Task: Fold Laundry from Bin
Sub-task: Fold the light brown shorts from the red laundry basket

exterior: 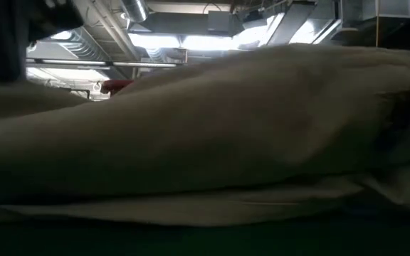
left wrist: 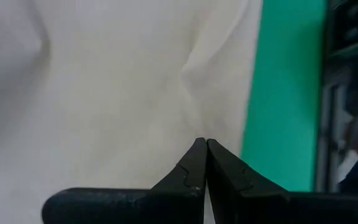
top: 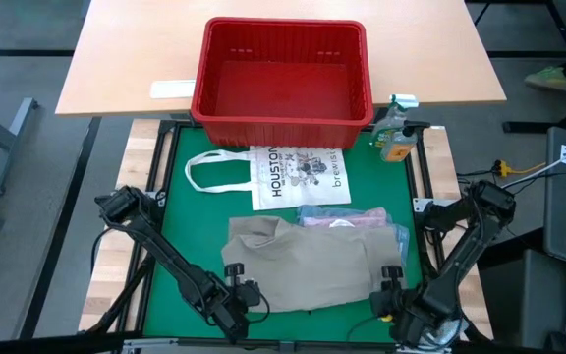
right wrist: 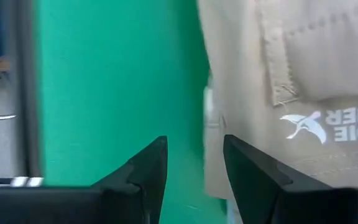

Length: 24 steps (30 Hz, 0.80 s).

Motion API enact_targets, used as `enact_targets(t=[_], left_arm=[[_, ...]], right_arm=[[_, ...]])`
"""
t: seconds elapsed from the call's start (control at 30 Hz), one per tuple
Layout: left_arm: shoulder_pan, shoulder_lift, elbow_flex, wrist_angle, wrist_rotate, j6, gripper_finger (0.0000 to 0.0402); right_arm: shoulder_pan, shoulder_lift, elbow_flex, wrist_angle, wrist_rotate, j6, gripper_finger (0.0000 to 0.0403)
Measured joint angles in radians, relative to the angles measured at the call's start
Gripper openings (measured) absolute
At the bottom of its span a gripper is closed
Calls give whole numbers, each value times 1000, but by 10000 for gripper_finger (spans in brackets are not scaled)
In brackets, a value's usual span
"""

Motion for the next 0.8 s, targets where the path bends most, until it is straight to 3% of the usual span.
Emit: enact_targets(t=[0.33, 0.8], left_arm=[[-12, 62, 1, -96, -7, -3, 4], [-32, 0, 1, -123, 38, -30, 4]], right_arm=[[-9, -2, -91, -5, -86, 112, 160], [-6, -2, 11, -89, -175, 103, 160]])
